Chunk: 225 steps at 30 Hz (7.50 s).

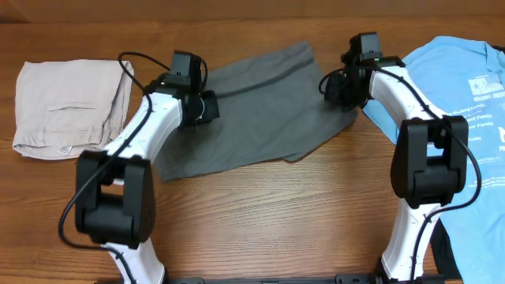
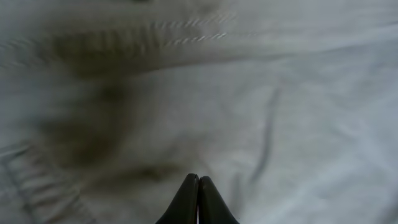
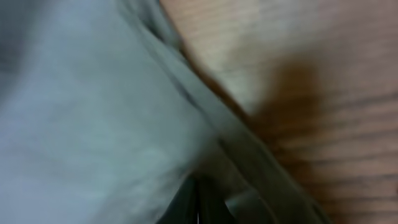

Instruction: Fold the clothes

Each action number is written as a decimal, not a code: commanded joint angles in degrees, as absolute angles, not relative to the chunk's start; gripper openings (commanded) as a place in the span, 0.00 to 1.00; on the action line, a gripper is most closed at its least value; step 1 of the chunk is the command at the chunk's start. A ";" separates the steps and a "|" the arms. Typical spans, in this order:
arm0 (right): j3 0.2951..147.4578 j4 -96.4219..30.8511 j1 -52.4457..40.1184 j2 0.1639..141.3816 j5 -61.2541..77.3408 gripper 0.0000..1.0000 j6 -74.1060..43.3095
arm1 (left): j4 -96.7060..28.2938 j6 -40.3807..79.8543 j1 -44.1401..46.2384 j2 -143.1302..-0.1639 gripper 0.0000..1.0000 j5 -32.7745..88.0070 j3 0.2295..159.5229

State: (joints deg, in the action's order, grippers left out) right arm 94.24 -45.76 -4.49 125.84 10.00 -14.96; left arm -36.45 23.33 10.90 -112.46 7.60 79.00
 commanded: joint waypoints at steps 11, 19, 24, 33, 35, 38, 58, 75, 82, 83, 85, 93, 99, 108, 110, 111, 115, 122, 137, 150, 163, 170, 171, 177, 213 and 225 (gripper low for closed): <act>94.08 -70.52 -4.27 127.96 7.51 0.04 -23.20 | -37.30 21.76 11.03 -116.86 0.04 8.62 78.54; 94.08 -78.28 -6.92 127.63 6.59 0.04 -25.34 | -38.59 17.56 11.03 -116.81 0.04 8.95 78.54; 96.01 -76.12 -6.90 122.63 6.04 0.04 -25.10 | -38.76 16.43 11.00 -116.77 0.04 8.84 78.59; 99.55 -73.69 -1.10 117.86 8.40 0.28 -19.86 | -39.75 16.67 11.07 -110.67 0.04 10.61 82.24; 99.18 -71.53 -0.08 118.02 9.56 0.37 -17.52 | -40.16 17.08 11.07 -107.74 0.04 10.63 83.68; 98.59 -67.66 0.78 118.34 10.39 0.44 -16.23 | -41.98 18.50 11.07 -103.26 0.10 10.61 85.73; 98.56 -60.42 0.32 127.55 9.06 0.45 -13.45 | -58.52 18.85 11.07 -97.38 0.47 6.42 85.97; 93.97 -66.52 0.01 130.58 9.04 0.04 -12.21 | -59.59 18.85 11.07 -97.38 0.54 6.42 85.97; 93.91 -77.69 0.08 130.58 4.60 0.04 -19.66 | -60.05 18.83 11.07 -97.38 0.55 6.39 85.97; 93.84 -79.18 -0.01 130.58 4.56 0.04 -20.12 | -60.23 18.83 11.07 -97.38 0.56 6.39 85.97; 93.67 -81.34 -0.25 130.58 4.54 0.04 -21.30 | -60.58 18.83 11.07 -97.38 0.56 6.20 85.97; 98.13 -83.09 0.21 130.41 6.02 0.06 -20.53 | -61.14 18.83 10.98 -97.38 0.58 2.79 85.97; 113.38 -90.32 0.64 130.19 6.07 0.14 -19.09 | -60.80 18.87 10.85 -97.38 0.61 1.89 85.97; 125.08 -97.08 -2.57 130.19 6.07 0.87 -19.14 | -59.57 18.87 10.85 -97.38 0.65 1.89 85.97; 124.25 -97.08 -2.90 130.19 6.11 0.92 -19.35 | -59.75 18.85 10.85 -97.38 0.66 1.89 85.97; 124.09 -97.01 -3.09 130.21 6.31 0.91 -19.31 | -59.79 18.85 10.85 -97.38 0.66 1.89 85.97; 124.09 -96.31 -4.84 130.21 9.39 0.75 -16.49 | -59.75 18.87 10.85 -97.38 0.75 -0.03 85.97; 124.07 -92.25 -10.85 130.61 12.53 0.04 -14.74 | -59.27 18.85 10.85 -97.38 0.89 -0.69 85.97; 115.52 -72.71 -22.55 133.29 12.75 0.04 -14.92 | -59.31 18.85 10.85 -97.38 1.00 -0.62 85.97; 106.67 -51.92 -22.92 133.36 14.04 0.04 -14.98 | -59.31 18.85 10.85 -97.38 1.00 -0.62 85.97; 106.13 -35.29 -22.92 134.61 7.46 0.04 -18.02 | -59.31 18.85 10.85 -97.38 1.00 -0.64 85.97; 106.26 -32.03 -22.68 136.62 7.53 0.16 -17.56 | -59.31 18.85 10.85 -97.38 1.00 -0.64 85.97; 106.67 -31.53 -22.41 136.35 7.53 0.16 -17.56 | -59.31 18.85 10.85 -97.38 1.00 -0.62 85.97; 112.38 -34.09 -20.08 134.56 9.65 0.31 -17.58 | -59.31 18.85 10.85 -97.38 1.00 -0.64 85.97; 97.51 -19.92 -23.94 132.88 16.56 0.04 -17.87 | -59.31 18.85 10.85 -97.38 1.00 -0.62 85.97; 97.62 -18.44 -24.10 137.25 12.14 0.04 -17.85 | -59.31 18.85 10.85 -97.38 1.00 -0.64 85.97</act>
State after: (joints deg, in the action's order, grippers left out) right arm 97.80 -19.05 -24.14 135.17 14.33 -17.98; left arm -59.55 19.11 10.90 -97.03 0.14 85.84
